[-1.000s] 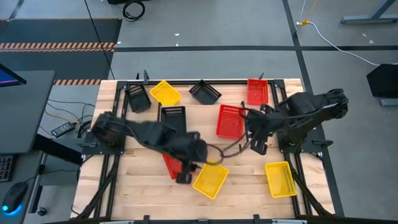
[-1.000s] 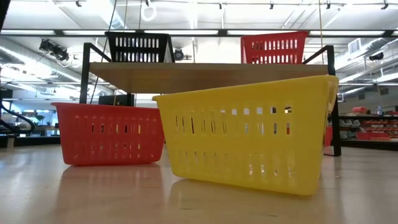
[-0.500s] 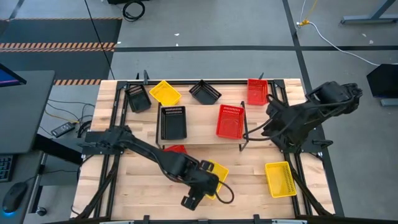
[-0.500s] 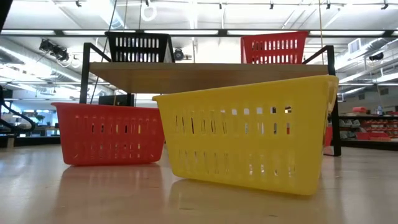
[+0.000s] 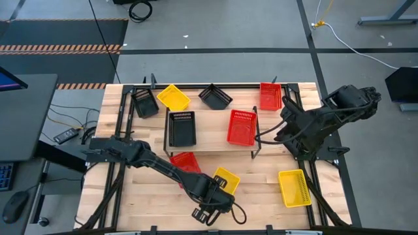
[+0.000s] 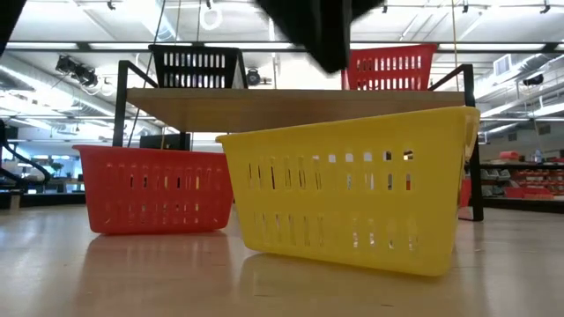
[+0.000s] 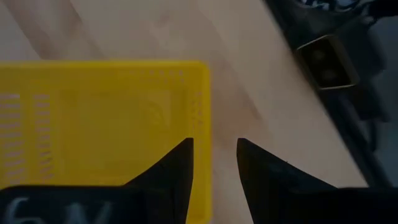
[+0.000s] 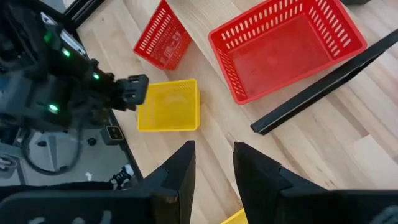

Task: Stack baskets on shelf by color
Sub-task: Put the bottom left yellow basket on the shelf

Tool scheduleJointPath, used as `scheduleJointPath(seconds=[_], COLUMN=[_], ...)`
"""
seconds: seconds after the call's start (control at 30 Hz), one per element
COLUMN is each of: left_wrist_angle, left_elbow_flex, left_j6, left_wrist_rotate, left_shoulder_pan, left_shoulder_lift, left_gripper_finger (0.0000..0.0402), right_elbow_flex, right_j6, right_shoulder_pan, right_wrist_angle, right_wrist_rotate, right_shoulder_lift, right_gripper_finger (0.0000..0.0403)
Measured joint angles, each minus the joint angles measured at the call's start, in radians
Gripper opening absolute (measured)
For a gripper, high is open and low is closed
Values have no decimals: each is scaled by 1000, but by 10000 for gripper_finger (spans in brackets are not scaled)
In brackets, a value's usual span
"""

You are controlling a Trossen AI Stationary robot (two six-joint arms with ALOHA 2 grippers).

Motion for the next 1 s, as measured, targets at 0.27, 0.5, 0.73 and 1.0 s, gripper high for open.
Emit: scheduleJointPath(seconds=[0.27, 0.5, 0.73, 1.0], left_wrist_angle=[-45, -12, -88, -97], left_elbow_flex=[0, 2, 41, 139], left_j6=[-13, -21, -121, -276], left_wrist_rotate=[-11, -13, -4, -11], left_shoulder_pan=[-4, -7, -9, -7], left_shoulder_lift=[53, 96, 100, 18], left_gripper_finger=[131, 110, 12, 5], right_elbow_flex=[0, 0, 0, 0], right_j6=[1, 41, -3, -114], right_shoulder_pan=[0, 0, 7, 7], right_wrist_angle=[0, 0, 0, 0], right_wrist_rotate=[2, 2, -6, -29], right_shoulder_lift=[9, 15, 15, 12], right_gripper_finger=[113, 113, 113, 113])
